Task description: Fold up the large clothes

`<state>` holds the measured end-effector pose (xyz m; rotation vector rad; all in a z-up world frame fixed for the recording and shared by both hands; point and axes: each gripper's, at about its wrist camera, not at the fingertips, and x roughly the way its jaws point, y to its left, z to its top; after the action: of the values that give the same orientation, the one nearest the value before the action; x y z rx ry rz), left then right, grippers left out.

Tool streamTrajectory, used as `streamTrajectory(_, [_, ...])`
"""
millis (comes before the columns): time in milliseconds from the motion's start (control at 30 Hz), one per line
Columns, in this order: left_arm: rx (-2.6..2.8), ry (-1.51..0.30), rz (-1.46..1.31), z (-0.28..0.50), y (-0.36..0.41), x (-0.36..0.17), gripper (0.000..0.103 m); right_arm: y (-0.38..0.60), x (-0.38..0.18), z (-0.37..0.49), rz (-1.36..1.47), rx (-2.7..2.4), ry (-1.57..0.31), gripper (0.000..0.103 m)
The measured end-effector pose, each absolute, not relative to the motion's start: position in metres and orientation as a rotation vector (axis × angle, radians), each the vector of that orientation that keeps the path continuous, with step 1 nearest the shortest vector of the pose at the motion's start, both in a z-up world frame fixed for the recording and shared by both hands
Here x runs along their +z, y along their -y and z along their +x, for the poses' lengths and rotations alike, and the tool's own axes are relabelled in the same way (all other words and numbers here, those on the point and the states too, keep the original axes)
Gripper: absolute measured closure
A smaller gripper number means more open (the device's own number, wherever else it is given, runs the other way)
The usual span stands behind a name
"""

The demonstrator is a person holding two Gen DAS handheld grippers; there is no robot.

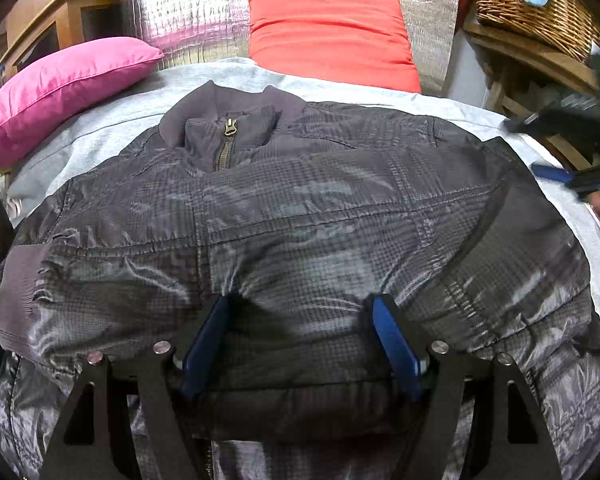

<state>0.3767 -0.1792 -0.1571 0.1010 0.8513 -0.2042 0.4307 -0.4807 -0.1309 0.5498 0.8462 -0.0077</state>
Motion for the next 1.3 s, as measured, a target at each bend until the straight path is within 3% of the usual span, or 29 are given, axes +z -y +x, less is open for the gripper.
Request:
streamTrajectory(133, [-0.204,-0.85,0.099,0.377,0.179,-0.159,0.027,0.457,-0.094,0.385,0.617,0.166,-0.774,0.03])
streamTrajectory(233, [-0.2,-0.853,0.105,0.379,0.181,-0.16,0.024,0.435,-0.109,0.348,0.715,0.254,-0.813,0.028])
streamTrajectory(333, [-0.224,-0.856,0.096,0.381,0.179,-0.154,0.021,0.427,-0.162,0.362,0.703,0.201,-0.985,0.03])
streamTrajectory(433, [-0.293,-0.891,0.07,0.373,0.157,-0.128,0.021,0.424,-0.146,0.361,0.721,0.18,-0.933,0.028])
streamTrajectory(533, [-0.288,-0.805,-0.046,0.348,0.092,-0.089,0.021,0.398,-0.108,0.335,0.644,0.282,-0.82,0.024])
streamTrajectory(633, [-0.201,-0.743,-0.232,0.317,-0.015,-0.067,0.016,0.365,-0.104,0.293,0.537,0.324,-0.794,0.022])
streamTrajectory(833, [0.263,-0.658,-0.395,0.268,-0.243,-0.08,0.016,0.314,-0.145,0.235,0.421,0.311,-0.844,0.022])
streamTrajectory(967, [0.426,-0.647,-0.458,0.263,-0.353,-0.092,0.016,0.304,-0.154,0.219,0.302,0.301,-0.841,0.022])
streamTrajectory(1300, [0.327,-0.748,-0.267,0.331,-0.418,-0.117,0.016,0.302,-0.159,0.216,0.279,0.282,-0.856,0.022])
